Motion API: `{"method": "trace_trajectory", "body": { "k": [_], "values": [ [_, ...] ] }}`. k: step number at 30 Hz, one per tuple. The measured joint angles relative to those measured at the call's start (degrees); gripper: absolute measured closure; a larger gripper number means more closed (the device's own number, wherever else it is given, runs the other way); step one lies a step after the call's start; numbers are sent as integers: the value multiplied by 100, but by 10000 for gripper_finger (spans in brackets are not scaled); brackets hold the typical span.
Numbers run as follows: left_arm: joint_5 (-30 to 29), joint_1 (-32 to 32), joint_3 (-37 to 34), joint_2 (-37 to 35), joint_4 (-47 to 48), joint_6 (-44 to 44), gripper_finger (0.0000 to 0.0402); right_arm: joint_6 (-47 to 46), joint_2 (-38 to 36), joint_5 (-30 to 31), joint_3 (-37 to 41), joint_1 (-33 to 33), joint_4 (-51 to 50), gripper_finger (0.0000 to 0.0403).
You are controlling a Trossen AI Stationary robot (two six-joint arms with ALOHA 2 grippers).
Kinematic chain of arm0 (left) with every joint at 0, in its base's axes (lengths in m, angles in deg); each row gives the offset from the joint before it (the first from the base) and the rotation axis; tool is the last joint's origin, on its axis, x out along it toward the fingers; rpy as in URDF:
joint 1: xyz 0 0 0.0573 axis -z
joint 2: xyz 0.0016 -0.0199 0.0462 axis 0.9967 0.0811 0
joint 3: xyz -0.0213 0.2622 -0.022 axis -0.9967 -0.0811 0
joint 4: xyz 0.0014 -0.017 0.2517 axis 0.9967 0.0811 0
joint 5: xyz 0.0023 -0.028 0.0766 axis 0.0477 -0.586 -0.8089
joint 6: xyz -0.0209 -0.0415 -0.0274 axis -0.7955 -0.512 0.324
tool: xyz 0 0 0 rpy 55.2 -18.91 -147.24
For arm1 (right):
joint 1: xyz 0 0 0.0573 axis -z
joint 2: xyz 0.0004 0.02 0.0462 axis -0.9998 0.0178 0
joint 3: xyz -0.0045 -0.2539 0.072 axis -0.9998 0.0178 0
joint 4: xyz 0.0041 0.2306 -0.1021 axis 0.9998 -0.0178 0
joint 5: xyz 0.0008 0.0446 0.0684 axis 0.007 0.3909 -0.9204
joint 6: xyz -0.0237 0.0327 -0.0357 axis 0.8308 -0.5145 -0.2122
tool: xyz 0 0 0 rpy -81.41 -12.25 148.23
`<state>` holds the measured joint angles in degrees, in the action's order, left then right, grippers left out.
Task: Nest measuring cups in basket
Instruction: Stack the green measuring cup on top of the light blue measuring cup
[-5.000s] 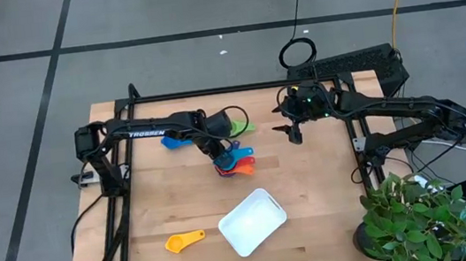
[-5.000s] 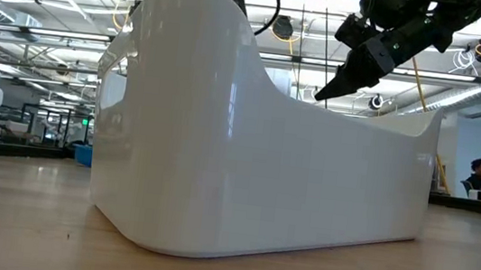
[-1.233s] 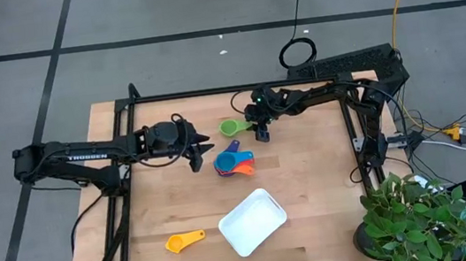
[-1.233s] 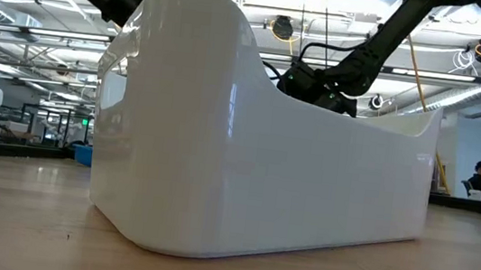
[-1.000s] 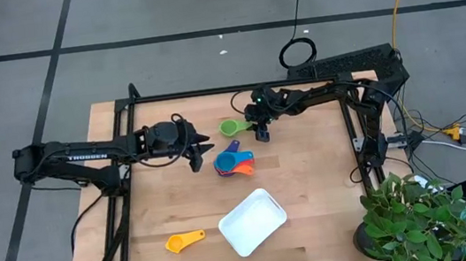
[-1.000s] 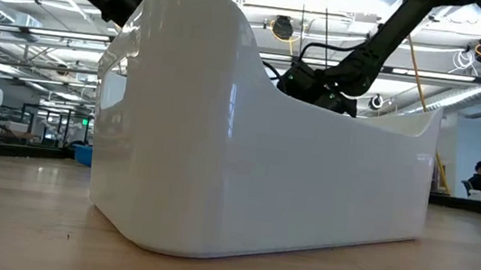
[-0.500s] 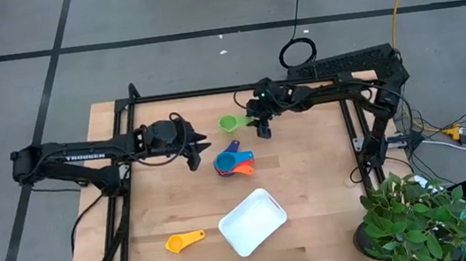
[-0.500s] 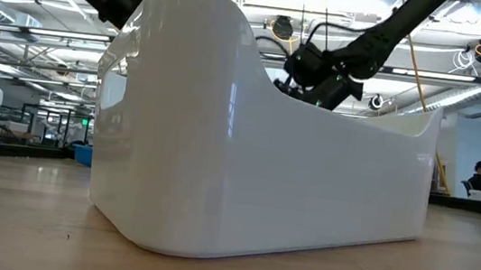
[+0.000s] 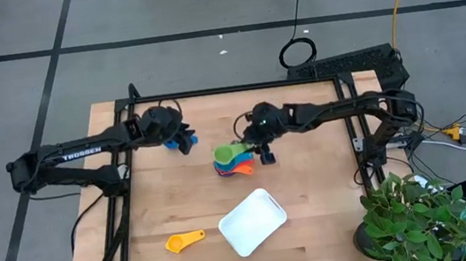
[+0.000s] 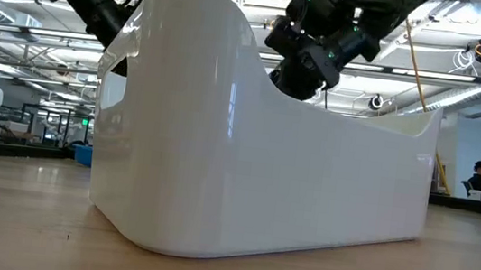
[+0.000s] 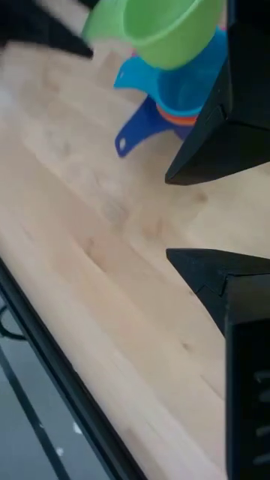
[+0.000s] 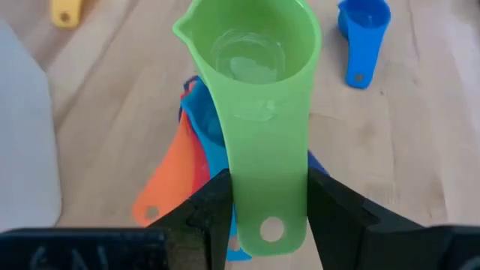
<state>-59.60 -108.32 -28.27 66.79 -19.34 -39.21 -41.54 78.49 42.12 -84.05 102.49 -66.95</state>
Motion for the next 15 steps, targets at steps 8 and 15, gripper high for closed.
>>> {"method": "trace_trajectory", "body": {
  "k": [8, 15],
  "values": [
    [6, -167, 0, 2, 266, -42, 252, 24, 7, 473, 0, -163, -366, 268],
    [8, -165, 0, 0, 261, -42, 252, 39, 183, 450, 0, -180, -353, 268]
  ]
}}
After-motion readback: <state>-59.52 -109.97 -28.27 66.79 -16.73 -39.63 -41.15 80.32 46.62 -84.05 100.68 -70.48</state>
